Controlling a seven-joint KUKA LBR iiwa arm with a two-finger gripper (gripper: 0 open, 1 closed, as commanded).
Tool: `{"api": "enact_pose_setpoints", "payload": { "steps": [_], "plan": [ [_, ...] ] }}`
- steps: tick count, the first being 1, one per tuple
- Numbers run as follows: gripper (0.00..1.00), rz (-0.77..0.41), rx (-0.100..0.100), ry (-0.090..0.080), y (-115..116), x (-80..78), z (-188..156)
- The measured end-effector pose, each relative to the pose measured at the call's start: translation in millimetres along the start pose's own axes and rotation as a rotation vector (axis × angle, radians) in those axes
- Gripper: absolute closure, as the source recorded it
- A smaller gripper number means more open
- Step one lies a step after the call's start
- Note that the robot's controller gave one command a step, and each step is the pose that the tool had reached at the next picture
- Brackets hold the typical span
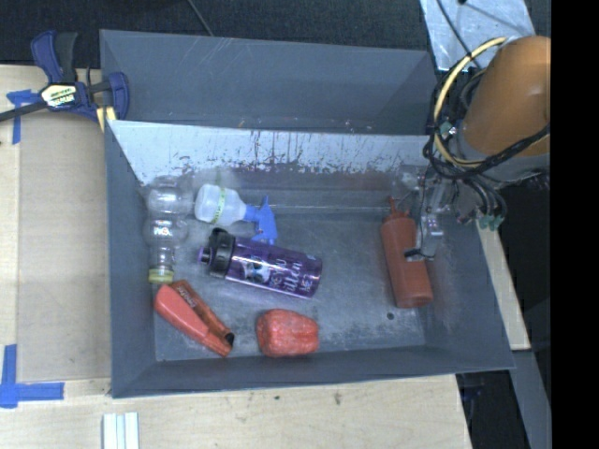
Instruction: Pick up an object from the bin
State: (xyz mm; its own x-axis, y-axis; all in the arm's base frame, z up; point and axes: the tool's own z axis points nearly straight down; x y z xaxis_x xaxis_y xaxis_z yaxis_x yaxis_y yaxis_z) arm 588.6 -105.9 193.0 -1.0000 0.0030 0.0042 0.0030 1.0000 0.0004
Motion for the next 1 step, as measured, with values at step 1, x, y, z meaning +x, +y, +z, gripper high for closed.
{"api": "enact_pose_setpoints", "payload": {
  "steps": [1],
  "plan": [
    [0.00, -0.002, 0.001, -0.008, 0.4, -1.3, -5.1]
  ]
}}
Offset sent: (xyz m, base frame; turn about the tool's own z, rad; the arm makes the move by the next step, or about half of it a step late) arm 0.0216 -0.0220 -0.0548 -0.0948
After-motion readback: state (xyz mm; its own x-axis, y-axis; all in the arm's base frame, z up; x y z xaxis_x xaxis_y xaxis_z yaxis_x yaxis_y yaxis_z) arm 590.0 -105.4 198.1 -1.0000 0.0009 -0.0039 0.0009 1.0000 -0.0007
